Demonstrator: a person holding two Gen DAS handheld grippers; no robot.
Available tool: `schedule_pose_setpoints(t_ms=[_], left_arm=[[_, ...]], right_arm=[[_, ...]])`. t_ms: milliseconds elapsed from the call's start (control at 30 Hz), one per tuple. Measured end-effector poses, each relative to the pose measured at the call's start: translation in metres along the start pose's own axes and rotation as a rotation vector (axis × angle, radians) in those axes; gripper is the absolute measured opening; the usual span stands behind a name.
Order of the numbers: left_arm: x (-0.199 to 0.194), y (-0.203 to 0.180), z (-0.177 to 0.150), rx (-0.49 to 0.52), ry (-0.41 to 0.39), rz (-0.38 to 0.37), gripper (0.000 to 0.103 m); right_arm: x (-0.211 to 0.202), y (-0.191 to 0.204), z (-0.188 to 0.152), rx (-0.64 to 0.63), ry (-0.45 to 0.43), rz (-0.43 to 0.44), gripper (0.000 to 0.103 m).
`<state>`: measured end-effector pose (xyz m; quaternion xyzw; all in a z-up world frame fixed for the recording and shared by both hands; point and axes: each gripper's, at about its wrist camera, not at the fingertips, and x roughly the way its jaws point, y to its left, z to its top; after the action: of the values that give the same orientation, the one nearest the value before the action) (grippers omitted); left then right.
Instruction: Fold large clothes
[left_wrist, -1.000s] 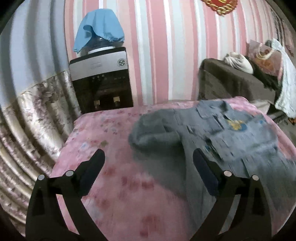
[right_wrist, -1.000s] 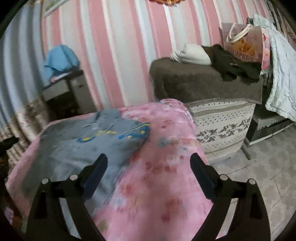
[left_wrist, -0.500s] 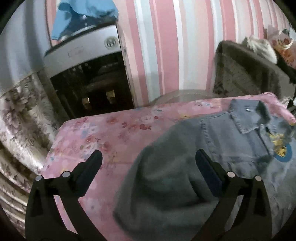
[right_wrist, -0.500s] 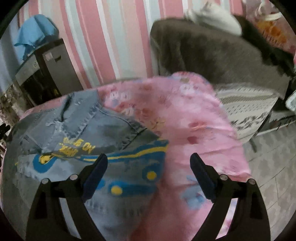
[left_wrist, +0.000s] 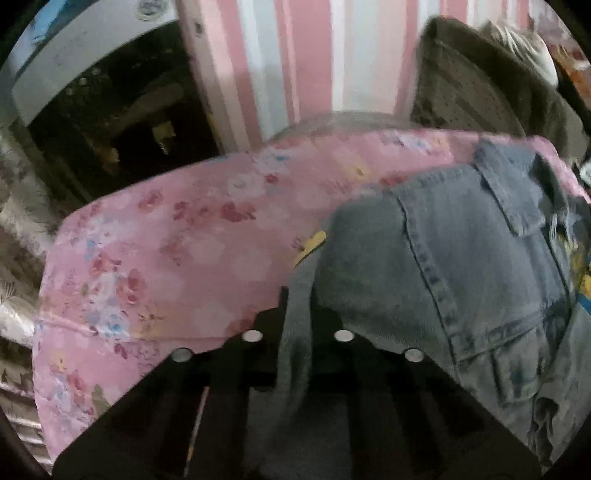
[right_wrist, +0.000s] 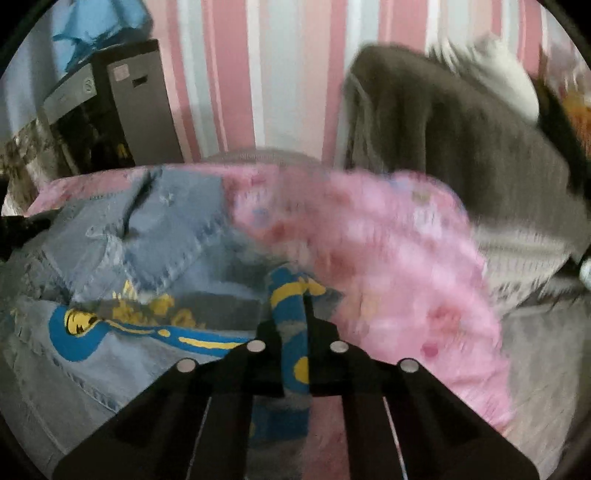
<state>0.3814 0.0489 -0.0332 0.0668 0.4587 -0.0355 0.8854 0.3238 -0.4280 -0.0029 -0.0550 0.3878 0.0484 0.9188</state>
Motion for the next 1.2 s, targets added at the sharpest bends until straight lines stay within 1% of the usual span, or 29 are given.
schedule_pose_setpoints(t_ms=[67, 100, 133, 200, 233, 267, 300, 333, 367, 400, 433, 467, 500, 533, 567, 600, 667, 700, 733, 767, 800, 867, 900, 967, 1000, 1033, 1100, 1200], left_arm=[[-0.011, 0.004, 0.003, -0.002, -0.047, 0.057, 0.005], [-0.023, 0.006, 0.005, 0.003, -0.094, 0.106, 0.005], [-0.03, 0.007, 0.007, 0.0, -0.121, 0.129, 0.005], [-0.05, 0.009, 0.012, 0.004, -0.199, 0.203, 0.005], [-0.057, 0.009, 0.016, 0.014, -0.233, 0.244, 0.005], [-0.061, 0.01, 0.019, 0.02, -0.253, 0.263, 0.005], [-0.061, 0.013, 0.025, 0.017, -0.25, 0.267, 0.005], [-0.057, 0.016, 0.028, 0.008, -0.231, 0.266, 0.006], [-0.047, 0.019, 0.03, 0.005, -0.198, 0.281, 0.012], [-0.035, 0.018, 0.031, 0.019, -0.157, 0.282, 0.02], [-0.024, 0.017, 0.027, 0.031, -0.119, 0.284, 0.022], [-0.018, 0.017, 0.022, 0.034, -0.089, 0.285, 0.036], [-0.017, 0.018, 0.016, 0.034, -0.073, 0.27, 0.056], [-0.021, 0.018, 0.009, 0.031, -0.077, 0.253, 0.064], [-0.029, 0.018, 0.001, 0.031, -0.095, 0.251, 0.078], [-0.039, 0.019, -0.008, 0.03, -0.107, 0.244, 0.087], [-0.059, 0.021, -0.025, 0.019, -0.135, 0.207, 0.087], [-0.07, 0.021, -0.035, 0.011, -0.137, 0.174, 0.087], [-0.081, 0.018, -0.042, 0.008, -0.148, 0.147, 0.087], [-0.089, 0.015, -0.046, 0.005, -0.162, 0.135, 0.088], [-0.101, 0.008, -0.051, 0.005, -0.174, 0.102, 0.088], [-0.116, -0.01, -0.055, 0.001, -0.188, 0.031, 0.088], [-0.125, -0.021, -0.057, -0.01, -0.197, -0.005, 0.09], [-0.133, -0.041, -0.059, -0.029, -0.201, -0.049, 0.095], [-0.137, -0.054, -0.061, -0.046, -0.196, -0.065, 0.096], [-0.138, -0.067, -0.063, -0.049, -0.197, -0.068, 0.097], [-0.137, -0.089, -0.068, -0.058, -0.192, -0.049, 0.099], [-0.133, -0.116, -0.073, -0.096, -0.17, -0.067, 0.099]], right_arm=[[-0.006, 0.003, 0.017, -0.043, -0.05, -0.05, 0.004], [-0.011, 0.006, 0.027, -0.069, -0.088, -0.081, 0.004], [-0.014, 0.009, 0.034, -0.095, -0.116, -0.106, 0.004], [-0.014, 0.021, 0.045, -0.172, -0.172, -0.159, 0.004], [-0.012, 0.026, 0.048, -0.204, -0.187, -0.182, 0.004], [-0.008, 0.031, 0.05, -0.224, -0.196, -0.202, 0.004], [-0.002, 0.034, 0.051, -0.243, -0.194, -0.229, 0.004], [0.007, 0.035, 0.051, -0.239, -0.176, -0.245, 0.007], [0.018, 0.033, 0.05, -0.221, -0.138, -0.258, 0.009], [0.031, 0.025, 0.047, -0.182, -0.078, -0.252, 0.019], [0.037, 0.018, 0.043, -0.145, -0.048, -0.257, 0.038], [0.039, 0.013, 0.038, -0.104, -0.03, -0.257, 0.049], [0.035, 0.005, 0.03, -0.05, -0.025, -0.221, 0.063], [0.028, 0.001, 0.025, -0.026, -0.032, -0.205, 0.065], [0.02, -0.001, 0.018, -0.017, -0.037, -0.206, 0.065], [0.009, -0.002, 0.009, -0.013, -0.045, -0.201, 0.066], [-0.011, -0.003, -0.006, 0.002, -0.055, -0.161, 0.067], [-0.023, -0.001, -0.014, 0.002, -0.059, -0.137, 0.067], [-0.035, 0.003, -0.022, -0.007, -0.072, -0.123, 0.069], [-0.044, 0.009, -0.03, -0.016, -0.084, -0.111, 0.071], [-0.049, 0.013, -0.033, -0.022, -0.086, -0.104, 0.074], [-0.058, 0.022, -0.043, -0.032, -0.091, -0.099, 0.074], [-0.063, 0.027, -0.047, -0.031, -0.098, -0.097, 0.074], [-0.069, 0.035, -0.053, -0.022, -0.104, -0.089, 0.074], [-0.073, 0.037, -0.057, -0.014, -0.107, -0.095, 0.074], [-0.078, 0.039, -0.06, -0.006, -0.112, -0.097, 0.074], [-0.087, 0.042, -0.063, 0.008, -0.122, -0.09, 0.076], [-0.101, 0.046, -0.068, 0.024, -0.137, -0.08, 0.078]])
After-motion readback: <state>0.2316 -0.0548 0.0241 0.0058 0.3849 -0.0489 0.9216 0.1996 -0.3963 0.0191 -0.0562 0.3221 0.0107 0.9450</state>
